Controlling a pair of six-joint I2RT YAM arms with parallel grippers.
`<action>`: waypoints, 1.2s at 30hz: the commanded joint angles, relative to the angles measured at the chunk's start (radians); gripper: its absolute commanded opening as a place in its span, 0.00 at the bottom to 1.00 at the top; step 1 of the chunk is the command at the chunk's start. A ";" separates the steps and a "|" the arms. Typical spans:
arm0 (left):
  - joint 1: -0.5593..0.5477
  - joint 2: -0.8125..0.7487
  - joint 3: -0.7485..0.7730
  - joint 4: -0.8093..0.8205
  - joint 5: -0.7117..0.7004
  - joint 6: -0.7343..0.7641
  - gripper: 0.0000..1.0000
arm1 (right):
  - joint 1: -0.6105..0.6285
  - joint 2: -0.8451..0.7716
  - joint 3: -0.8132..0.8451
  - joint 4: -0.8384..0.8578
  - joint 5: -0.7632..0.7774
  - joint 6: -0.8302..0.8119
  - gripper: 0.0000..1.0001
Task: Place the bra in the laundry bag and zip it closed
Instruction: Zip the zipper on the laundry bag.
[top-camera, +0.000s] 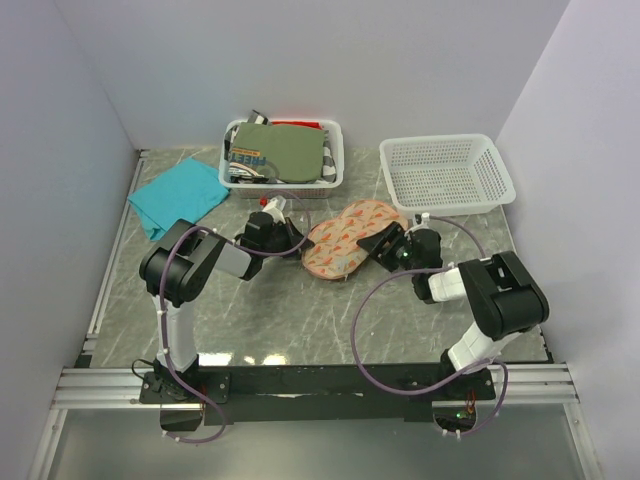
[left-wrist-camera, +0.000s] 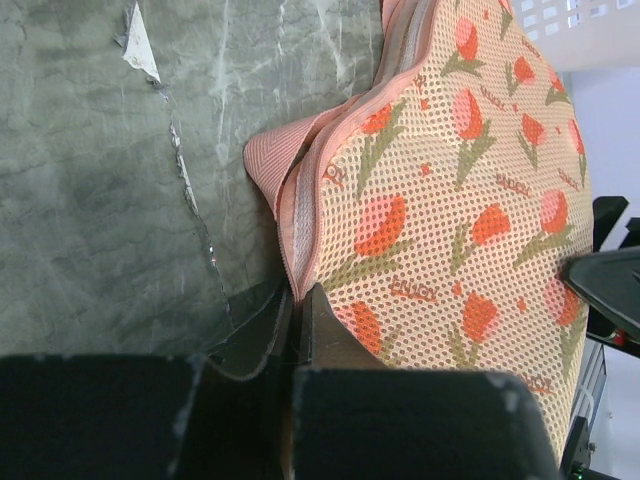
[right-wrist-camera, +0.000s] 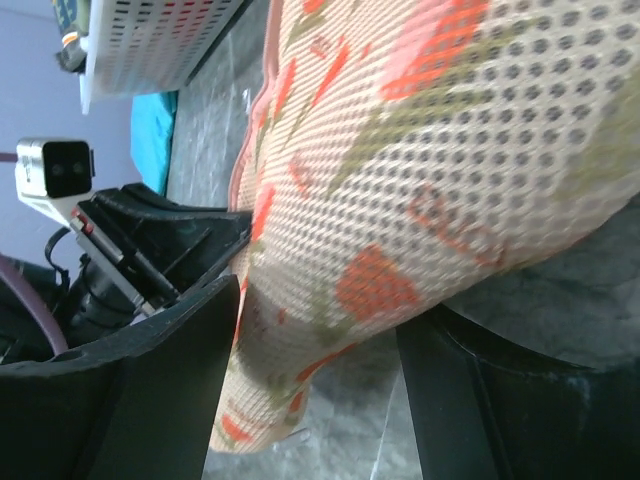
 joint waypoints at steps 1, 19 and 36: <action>0.002 0.041 -0.007 -0.103 -0.014 0.037 0.01 | -0.010 0.046 0.038 0.126 0.037 0.022 0.70; 0.002 0.028 0.008 -0.122 0.017 0.060 0.01 | -0.005 0.170 0.061 0.351 -0.083 0.044 0.53; -0.071 -0.507 -0.228 -0.166 -0.321 0.142 0.79 | 0.058 0.099 -0.024 0.368 0.038 0.225 0.19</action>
